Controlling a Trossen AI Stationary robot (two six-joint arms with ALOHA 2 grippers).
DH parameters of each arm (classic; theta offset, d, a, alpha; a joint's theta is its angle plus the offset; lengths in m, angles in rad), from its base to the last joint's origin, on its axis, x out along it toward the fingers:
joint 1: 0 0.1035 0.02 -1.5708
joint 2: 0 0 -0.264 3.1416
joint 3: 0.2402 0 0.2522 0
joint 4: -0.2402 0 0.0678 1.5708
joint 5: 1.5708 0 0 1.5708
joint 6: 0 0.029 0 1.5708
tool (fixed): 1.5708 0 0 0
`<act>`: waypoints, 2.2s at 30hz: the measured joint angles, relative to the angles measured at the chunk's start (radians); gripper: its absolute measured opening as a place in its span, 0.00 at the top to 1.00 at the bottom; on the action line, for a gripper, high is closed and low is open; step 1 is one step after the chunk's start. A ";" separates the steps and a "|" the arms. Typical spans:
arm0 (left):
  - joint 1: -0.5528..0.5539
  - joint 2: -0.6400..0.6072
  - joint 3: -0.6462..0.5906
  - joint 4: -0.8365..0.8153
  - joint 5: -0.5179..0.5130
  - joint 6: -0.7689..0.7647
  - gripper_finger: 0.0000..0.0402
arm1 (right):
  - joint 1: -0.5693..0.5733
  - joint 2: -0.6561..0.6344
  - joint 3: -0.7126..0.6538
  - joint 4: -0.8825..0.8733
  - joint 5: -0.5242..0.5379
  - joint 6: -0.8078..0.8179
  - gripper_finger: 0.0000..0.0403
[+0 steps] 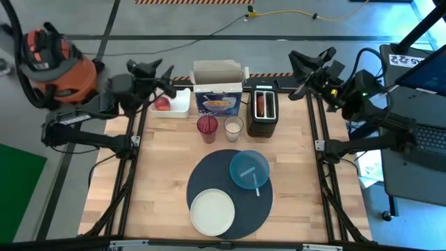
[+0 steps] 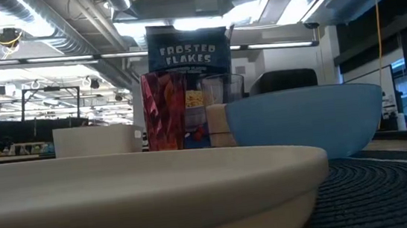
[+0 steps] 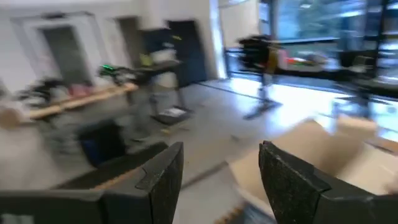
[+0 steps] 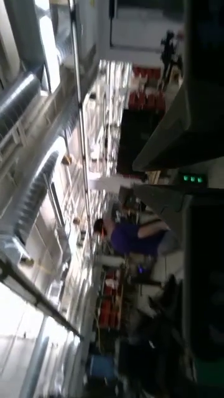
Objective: Arrange a breakfast setting
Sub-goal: Pour the cereal from the cereal box into the blue bowl
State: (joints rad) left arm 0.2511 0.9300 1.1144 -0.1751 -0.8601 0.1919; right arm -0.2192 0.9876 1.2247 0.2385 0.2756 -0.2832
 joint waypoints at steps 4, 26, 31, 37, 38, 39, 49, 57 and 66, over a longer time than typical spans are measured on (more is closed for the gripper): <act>0.003 0.060 0.068 0.047 -0.058 0.153 0.50 | -0.011 -0.015 0.000 -0.049 -0.080 0.019 0.87; 0.478 0.240 0.349 -0.478 0.426 -0.232 0.34 | -0.011 -0.030 0.000 -0.181 -0.051 0.016 0.87; 0.630 0.299 0.349 -0.613 0.613 -0.263 0.23 | -0.011 -0.031 0.000 -0.200 -0.069 0.017 0.87; 0.719 0.384 0.348 -0.768 0.799 -0.202 0.18 | -0.011 -0.031 0.000 -0.245 -0.069 0.016 0.87; 0.724 0.395 0.348 -0.788 0.819 -0.177 0.18 | -0.011 -0.031 0.000 -0.251 -0.068 0.017 0.87; 0.727 0.404 0.348 -0.805 0.837 -0.158 0.19 | -0.011 -0.031 0.000 -0.252 -0.065 0.016 0.87; 0.727 0.426 0.243 -0.835 1.076 0.006 0.27 | -0.011 -0.032 0.000 -0.316 -0.024 0.016 0.87; 0.723 0.426 0.057 -0.691 1.318 0.182 0.33 | -0.011 -0.031 0.000 -0.379 -0.023 0.016 0.87; 0.664 0.426 -0.112 -0.458 1.280 0.514 0.35 | -0.011 -0.031 0.000 -0.376 -0.024 0.026 0.87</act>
State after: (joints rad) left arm 0.9149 1.3560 1.0020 -0.6330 0.4203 0.7055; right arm -0.2298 0.9562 1.2243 -0.1375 0.2512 -0.2569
